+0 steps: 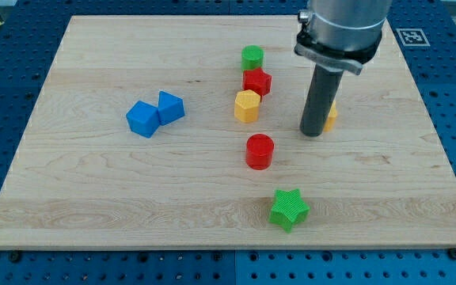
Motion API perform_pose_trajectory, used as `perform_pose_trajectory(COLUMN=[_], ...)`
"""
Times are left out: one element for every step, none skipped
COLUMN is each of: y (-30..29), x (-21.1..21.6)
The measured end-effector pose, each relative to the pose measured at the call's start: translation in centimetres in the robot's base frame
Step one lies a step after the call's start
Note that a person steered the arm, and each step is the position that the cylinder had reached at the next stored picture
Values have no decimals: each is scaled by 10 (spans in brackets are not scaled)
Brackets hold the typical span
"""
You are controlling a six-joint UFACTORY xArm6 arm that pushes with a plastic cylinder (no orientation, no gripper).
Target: Point your arm at the yellow hexagon
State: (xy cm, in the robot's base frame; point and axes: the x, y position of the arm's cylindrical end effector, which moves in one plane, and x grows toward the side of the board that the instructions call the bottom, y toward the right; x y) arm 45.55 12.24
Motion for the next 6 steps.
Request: perform_pose_trajectory(y=[28, 39, 7, -47, -92, -133], x=[-10, -1, 10, 10, 10, -1])
